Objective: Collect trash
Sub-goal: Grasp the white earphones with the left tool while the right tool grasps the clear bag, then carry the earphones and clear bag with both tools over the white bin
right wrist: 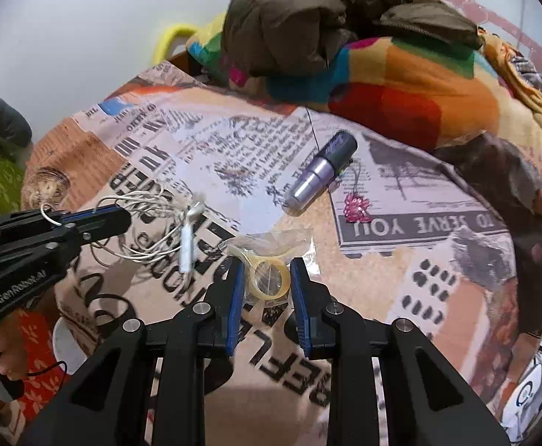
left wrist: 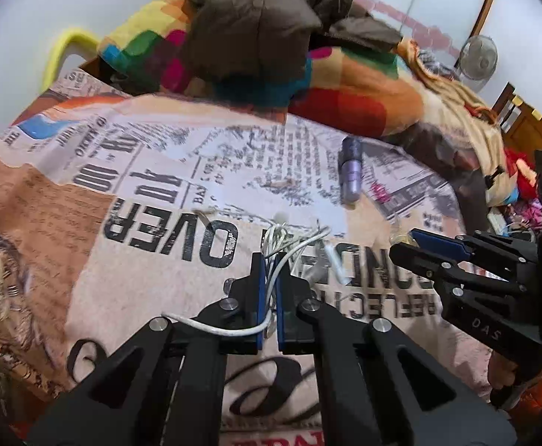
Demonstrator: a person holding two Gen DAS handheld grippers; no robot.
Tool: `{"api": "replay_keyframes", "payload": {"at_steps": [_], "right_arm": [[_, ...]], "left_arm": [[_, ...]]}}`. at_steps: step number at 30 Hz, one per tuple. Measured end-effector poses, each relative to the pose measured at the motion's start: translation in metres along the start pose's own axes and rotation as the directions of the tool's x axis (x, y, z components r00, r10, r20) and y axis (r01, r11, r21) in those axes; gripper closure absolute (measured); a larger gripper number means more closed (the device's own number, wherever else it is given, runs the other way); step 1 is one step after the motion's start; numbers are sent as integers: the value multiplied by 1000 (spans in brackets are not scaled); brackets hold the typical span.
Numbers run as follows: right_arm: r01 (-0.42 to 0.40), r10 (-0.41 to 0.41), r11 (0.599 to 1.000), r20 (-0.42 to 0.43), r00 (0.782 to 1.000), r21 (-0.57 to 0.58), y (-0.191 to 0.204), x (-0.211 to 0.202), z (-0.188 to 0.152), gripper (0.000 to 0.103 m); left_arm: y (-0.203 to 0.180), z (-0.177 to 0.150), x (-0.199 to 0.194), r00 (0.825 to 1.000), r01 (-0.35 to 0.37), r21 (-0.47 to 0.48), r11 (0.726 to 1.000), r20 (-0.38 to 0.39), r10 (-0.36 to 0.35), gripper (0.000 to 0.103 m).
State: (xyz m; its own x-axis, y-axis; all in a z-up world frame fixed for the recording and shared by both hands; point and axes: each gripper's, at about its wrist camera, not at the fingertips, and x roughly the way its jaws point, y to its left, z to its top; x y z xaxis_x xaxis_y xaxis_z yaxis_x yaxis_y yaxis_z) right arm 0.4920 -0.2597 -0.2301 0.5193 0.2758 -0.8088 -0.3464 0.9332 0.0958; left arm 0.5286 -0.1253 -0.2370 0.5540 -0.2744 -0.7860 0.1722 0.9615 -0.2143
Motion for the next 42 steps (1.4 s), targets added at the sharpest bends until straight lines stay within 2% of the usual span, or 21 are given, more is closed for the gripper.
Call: {"api": "replay_keyframes", "payload": {"at_steps": [13,17,24,29,33,39,42], "right_arm": [[-24,33,997,127,991,-74,59,-78,13,81],[-39,58,992,168,984,-117,90,-101,15,81],[-97,135,975,189,973,-198,150,-121,16,81],[-149,197,956,175,965,-252,194,-123,13,81],[-221,266,934,135,954,-281,233,-120,7,81],[-292,337,895,81,938,-338,285,-111,-6,81],[-323,363,875,47,931,-361,310,-104,-13,81]], "left_arm": [[28,-9,-123,989,-26,-63,998,144,35,100],[44,-19,-159,983,-40,-89,995,177,55,100],[77,-46,-224,967,-82,-138,987,231,112,100],[106,-70,-264,953,-124,-185,975,250,169,100],[135,-95,-291,946,-142,-239,961,252,202,100],[180,-135,-318,931,-192,-337,922,234,279,100],[196,-159,-329,914,-231,-382,895,229,334,100]]}}
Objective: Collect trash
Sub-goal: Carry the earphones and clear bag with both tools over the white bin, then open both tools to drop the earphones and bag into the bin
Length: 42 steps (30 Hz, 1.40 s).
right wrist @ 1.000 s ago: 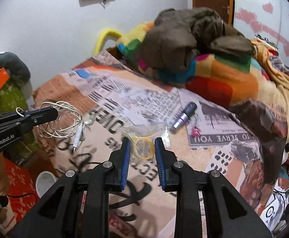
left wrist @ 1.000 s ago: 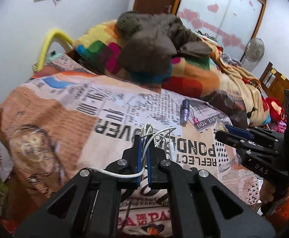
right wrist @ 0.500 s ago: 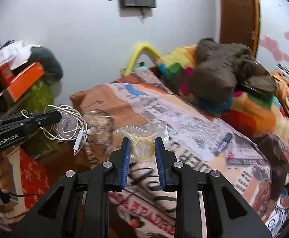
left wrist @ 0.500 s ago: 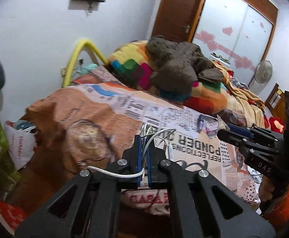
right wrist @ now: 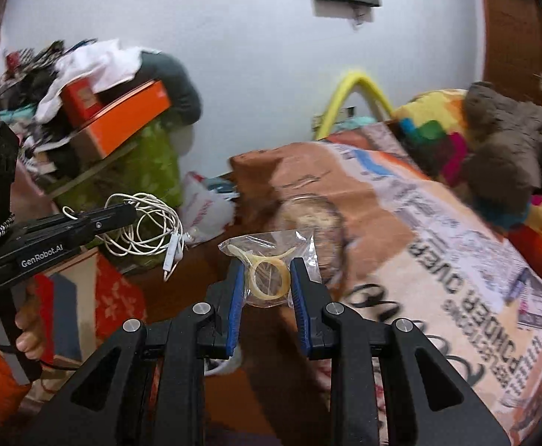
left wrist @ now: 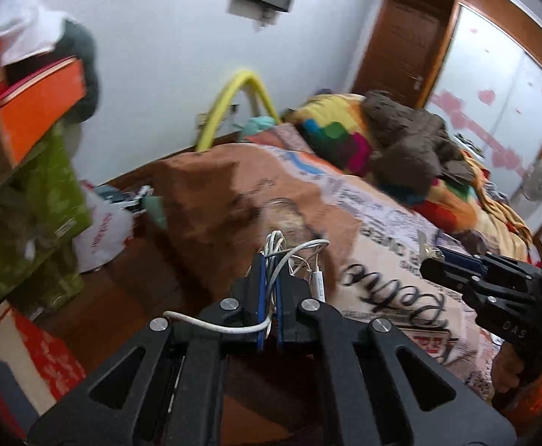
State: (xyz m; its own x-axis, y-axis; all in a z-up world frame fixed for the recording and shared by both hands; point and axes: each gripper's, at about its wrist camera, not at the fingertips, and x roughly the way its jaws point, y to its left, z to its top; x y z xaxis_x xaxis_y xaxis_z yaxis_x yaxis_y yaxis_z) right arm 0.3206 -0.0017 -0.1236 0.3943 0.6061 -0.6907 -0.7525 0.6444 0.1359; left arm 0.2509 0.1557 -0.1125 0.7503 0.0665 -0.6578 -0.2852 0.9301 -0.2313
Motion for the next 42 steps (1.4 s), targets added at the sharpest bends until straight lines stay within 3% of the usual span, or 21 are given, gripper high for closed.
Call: {"api": "replay_keyframes", "payload": {"at_steps": [5,17,23,30,36,42], "right_arm": [[-66,65,998,-56,996,-23,33,25,-4,81],[-163,146,985,-243,959,-50,86,93,-37,81],[-191,166,981,-360,918,-34,103,132,-62,81],[-203,180,979,-487,855,6,115,186,-82,81],[-208,181,978,-519,835,7,129,215,-78,79],[-194,168,981,-577,799,17,130,236,-80,76]], "left_arm": [[41,-28,-8,998,-66,-55,996,-8,66,100],[124,-106,12,975,-169,-202,965,-175,134,100],[143,-134,30,960,-191,-227,955,-244,135,100],[161,-164,58,939,-211,-248,945,-321,126,100],[178,-183,76,919,-236,-266,935,-374,125,100],[193,-194,96,904,-247,-300,921,-413,108,100]]}}
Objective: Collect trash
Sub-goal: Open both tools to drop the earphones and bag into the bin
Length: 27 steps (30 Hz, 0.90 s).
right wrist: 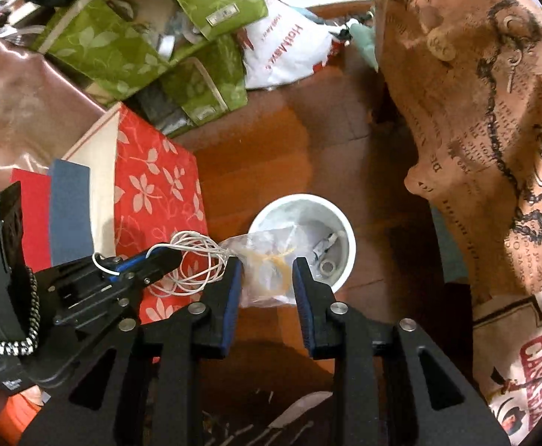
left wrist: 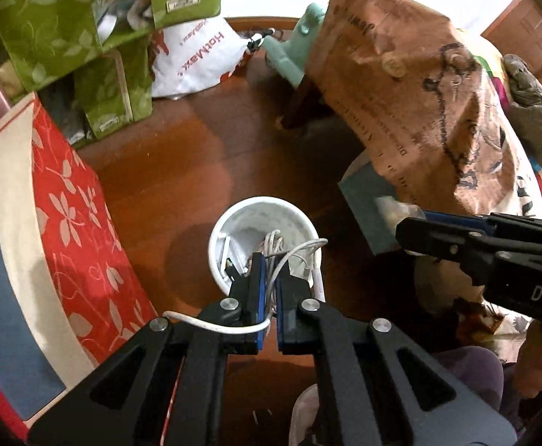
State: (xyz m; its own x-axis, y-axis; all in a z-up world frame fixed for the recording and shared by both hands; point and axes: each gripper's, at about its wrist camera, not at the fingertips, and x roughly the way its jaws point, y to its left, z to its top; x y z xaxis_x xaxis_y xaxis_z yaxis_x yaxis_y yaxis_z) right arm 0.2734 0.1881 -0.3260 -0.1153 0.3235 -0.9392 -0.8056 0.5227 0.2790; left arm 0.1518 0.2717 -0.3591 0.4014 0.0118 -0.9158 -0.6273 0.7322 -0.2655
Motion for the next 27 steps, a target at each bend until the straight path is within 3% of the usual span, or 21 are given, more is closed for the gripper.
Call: {"api": "replay_keyframes", "payload": {"at_steps": [4,9,13,14,19,27], "right_arm": [[1,-1,1000,6,1000,21,-9,-3,-1,60],[29,-30,1000,24,999,10,-15,-11,-1,60],[33,-34,999,45,998,12,-18,-20,-3,60],[33,-34,999,53,998,10,-19,-24,-5,60],[34,-34,999,82,996,7,-21,-37,-10,60],[30,-30,1000,159,987,7,-29,-78,-25,60]], "left_arm": [[1,4,14,999,14,-13,1000,-29,-14,100],[-8,11,25,999,17,-9,1000,-39,-18,99],[-21,14,35,997,-14,27,1000,-73,16,69],[-23,14,34,997,-17,33,999,-69,19,67],[-39,11,16,998,-54,109,993,-27,57,67],[-65,12,-35,996,-61,163,985,67,51,67]]}}
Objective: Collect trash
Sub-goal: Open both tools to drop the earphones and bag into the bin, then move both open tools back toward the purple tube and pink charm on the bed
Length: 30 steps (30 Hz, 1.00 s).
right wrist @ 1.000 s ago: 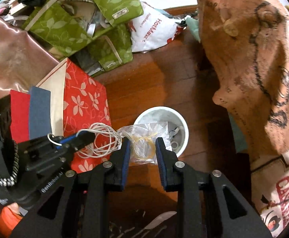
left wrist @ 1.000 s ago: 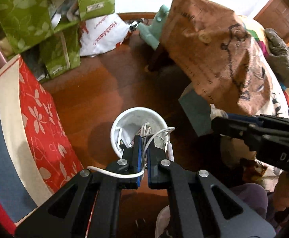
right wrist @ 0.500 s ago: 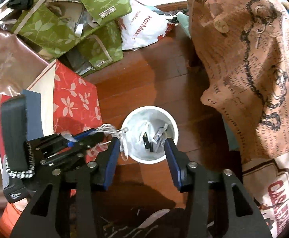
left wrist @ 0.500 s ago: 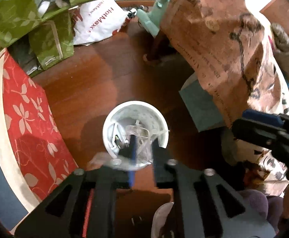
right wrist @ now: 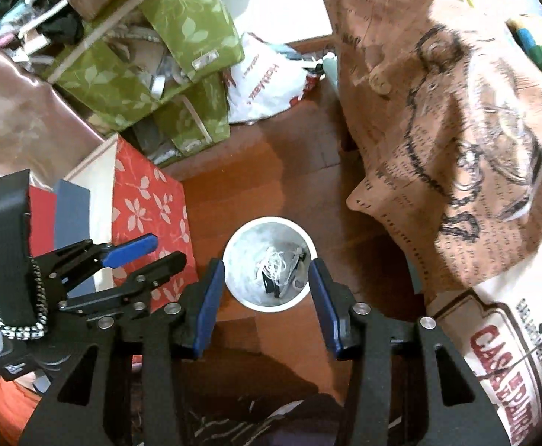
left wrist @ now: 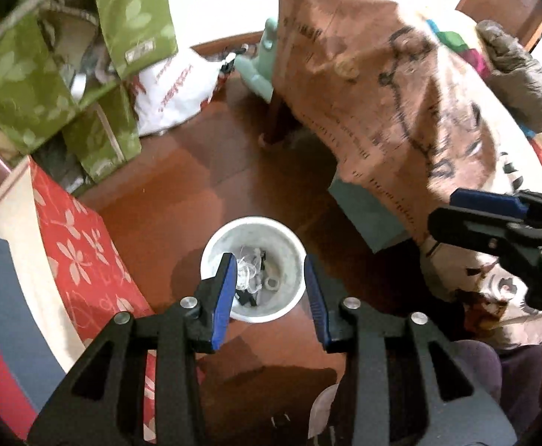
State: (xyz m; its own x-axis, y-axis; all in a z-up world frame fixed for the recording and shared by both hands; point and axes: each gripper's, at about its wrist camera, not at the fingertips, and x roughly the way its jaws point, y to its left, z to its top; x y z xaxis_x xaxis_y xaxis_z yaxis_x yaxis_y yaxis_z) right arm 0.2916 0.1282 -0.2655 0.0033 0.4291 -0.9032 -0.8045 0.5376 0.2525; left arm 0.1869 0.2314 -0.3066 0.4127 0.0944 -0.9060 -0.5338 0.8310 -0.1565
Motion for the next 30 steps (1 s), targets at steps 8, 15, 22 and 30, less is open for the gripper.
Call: {"api": "replay_keyframes", "payload": {"at_steps": [8,15,22,30], "right_arm": [[35,-35,999,119,992,9,-20,-63,-9,60],[100,-107,994,271,957,37,-43,-134,-24,60],[151,-190,980,381,905,129,-82,-204,-44,60],[251,-346,932,437,830,260,-141,-266,-79,60]], "left_arm": [[-39,17,-65,991,7,57,998,136,-15,67],[-92,31,-110,971,16,148,989,234,-51,66],[-155,40,-138,949,57,240,969,289,-127,60],[-235,54,-149,927,130,347,929,290,-238,55]]}}
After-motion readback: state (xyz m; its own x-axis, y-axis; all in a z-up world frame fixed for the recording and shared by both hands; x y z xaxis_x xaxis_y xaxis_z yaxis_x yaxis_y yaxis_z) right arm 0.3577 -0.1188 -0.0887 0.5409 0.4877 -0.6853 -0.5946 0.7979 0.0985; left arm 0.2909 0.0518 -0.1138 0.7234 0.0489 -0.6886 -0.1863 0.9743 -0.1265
